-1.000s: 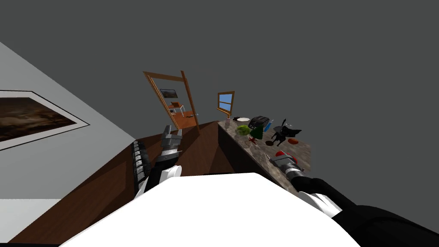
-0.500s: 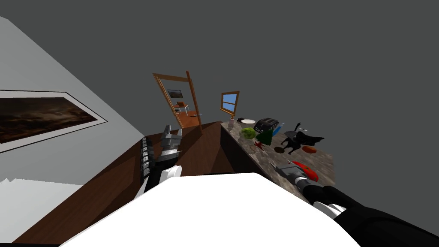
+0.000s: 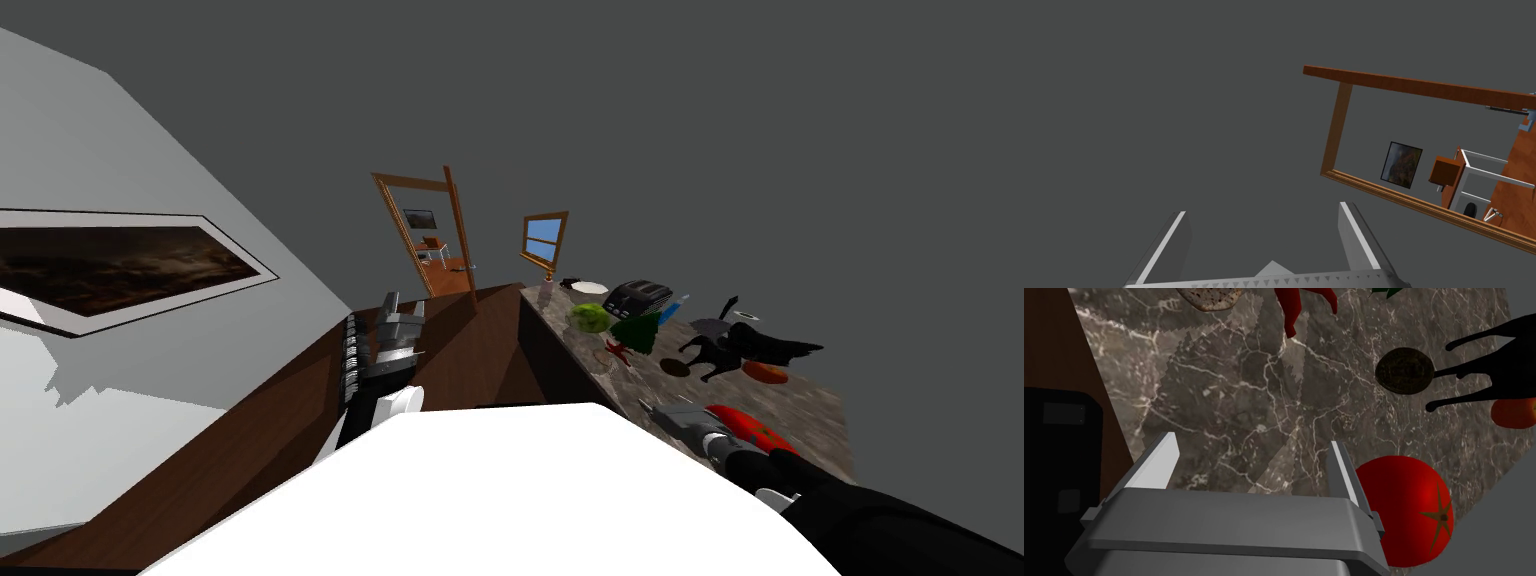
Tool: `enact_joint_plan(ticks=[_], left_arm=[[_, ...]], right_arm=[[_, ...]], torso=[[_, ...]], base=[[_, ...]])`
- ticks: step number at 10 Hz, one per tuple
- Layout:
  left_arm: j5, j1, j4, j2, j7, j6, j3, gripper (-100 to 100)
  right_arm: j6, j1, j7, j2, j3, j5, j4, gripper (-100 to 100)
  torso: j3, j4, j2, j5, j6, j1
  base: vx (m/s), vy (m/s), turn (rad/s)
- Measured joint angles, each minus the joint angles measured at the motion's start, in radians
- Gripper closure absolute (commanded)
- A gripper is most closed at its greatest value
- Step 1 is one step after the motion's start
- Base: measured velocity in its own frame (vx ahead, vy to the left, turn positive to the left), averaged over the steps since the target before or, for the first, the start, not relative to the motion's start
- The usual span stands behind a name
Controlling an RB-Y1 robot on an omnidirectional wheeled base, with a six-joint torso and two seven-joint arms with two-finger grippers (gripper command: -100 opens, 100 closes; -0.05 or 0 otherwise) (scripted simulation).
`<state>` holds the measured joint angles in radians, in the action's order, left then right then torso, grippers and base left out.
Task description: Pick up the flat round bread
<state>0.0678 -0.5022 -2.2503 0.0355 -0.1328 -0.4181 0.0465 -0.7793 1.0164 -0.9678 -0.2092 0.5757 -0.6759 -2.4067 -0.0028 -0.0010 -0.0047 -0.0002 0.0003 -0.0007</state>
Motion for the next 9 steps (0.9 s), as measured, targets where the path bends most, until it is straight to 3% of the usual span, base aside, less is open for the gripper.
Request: enact_joint_plan(ticks=[5, 6, 9], left_arm=[[0.000, 0.000, 0.000, 0.000, 0.000, 0.000, 0.000, 0], [0.000, 0.000, 0.000, 0.000, 0.000, 0.000, 0.000, 0], [0.000, 0.000, 0.000, 0.000, 0.000, 0.000, 0.000, 0]], right_arm=[[-0.139, 0.052, -0.096, -0.020, 0.043, -0.066, 0.010, -100], [-0.160, 0.063, -0.115, -0.026, 0.048, -0.084, 0.033, -100], [-0.224, 0.097, -0.157, -0.030, 0.065, -0.118, 0.034, -100]], torso=[[0.000, 0.000, -0.001, 0.000, 0.000, 0.000], [-0.001, 0.000, -0.002, 0.000, 0.000, 0.000], [0.000, 0.000, 0.000, 0.000, 0.000, 0.000]], base=[[0.084, -0.015, 0.104], [0.104, -0.026, 0.117], [0.067, -0.029, 0.091]])
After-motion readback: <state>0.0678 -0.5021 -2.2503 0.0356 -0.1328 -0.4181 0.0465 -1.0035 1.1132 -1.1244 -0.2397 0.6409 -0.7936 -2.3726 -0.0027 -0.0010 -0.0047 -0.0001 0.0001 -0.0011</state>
